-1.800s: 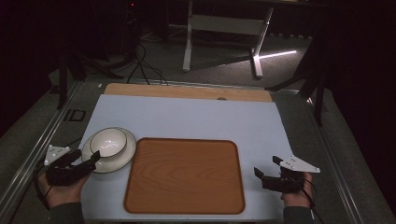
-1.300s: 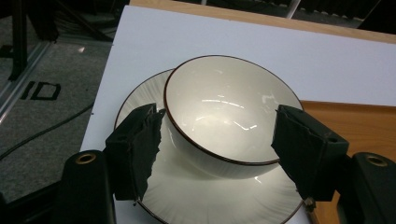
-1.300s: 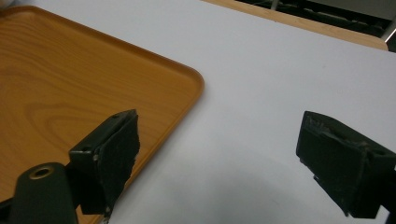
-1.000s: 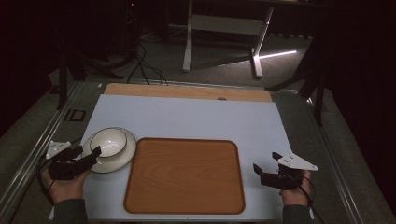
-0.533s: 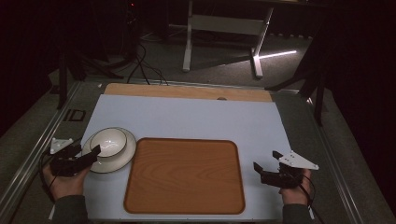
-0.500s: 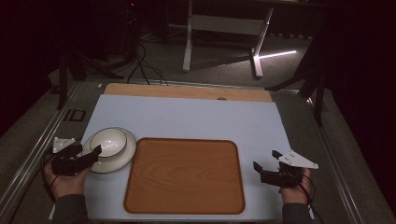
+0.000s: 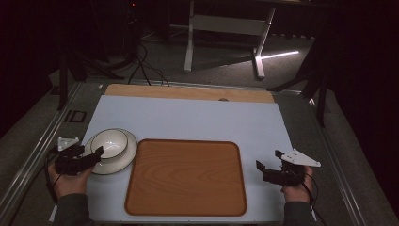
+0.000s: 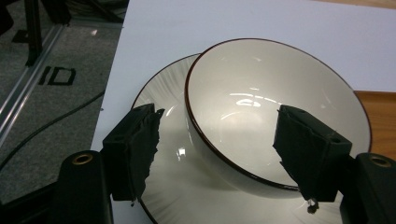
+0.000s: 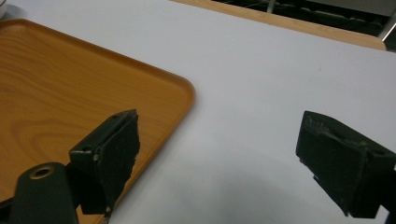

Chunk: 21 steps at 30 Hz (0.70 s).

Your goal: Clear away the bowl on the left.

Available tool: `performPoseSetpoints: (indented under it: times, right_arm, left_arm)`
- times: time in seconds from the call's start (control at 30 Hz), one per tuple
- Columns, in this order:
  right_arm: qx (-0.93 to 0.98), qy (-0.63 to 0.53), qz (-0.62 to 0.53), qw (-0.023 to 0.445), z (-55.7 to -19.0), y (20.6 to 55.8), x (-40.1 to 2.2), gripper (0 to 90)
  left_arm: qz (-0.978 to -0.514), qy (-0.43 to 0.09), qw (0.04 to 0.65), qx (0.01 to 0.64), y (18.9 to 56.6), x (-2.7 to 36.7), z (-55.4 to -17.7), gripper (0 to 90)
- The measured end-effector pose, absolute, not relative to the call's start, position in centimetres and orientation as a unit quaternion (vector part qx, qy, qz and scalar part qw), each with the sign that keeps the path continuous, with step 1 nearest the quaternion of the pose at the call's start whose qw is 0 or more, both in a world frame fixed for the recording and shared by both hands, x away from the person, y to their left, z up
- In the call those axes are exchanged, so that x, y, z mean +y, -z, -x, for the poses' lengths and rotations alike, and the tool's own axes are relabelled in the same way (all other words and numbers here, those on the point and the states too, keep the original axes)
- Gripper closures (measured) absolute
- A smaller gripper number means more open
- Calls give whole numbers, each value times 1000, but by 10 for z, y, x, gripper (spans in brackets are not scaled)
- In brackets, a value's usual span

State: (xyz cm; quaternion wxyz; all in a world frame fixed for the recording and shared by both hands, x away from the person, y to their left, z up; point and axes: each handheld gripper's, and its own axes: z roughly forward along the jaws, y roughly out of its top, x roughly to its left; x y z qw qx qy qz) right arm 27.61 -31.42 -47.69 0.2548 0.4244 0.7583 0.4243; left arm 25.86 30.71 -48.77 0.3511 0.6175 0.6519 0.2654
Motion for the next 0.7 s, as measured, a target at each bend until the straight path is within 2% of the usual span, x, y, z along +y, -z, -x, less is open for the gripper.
performPoseSetpoints:
  times: [0.23,0.3,0.4,0.57,0.7]
  right_arm:
    - [753,-424,-425,267,-272,475,-315,131]
    - [757,-421,-420,272,-271,475,-313,131]
    - [758,-419,-418,274,-270,475,-312,131]
    - [755,-420,-421,278,-270,475,-314,132]
    - [757,-418,-418,278,-270,475,-312,132]
  left_arm:
    - [-618,-254,339,662,492,309,-266,338]
    - [-619,-247,334,666,493,308,-269,387]
    - [-618,-239,324,676,496,309,-272,409]
    - [-607,-222,331,687,498,312,-275,523]
    - [-605,-207,332,694,500,313,-280,553]
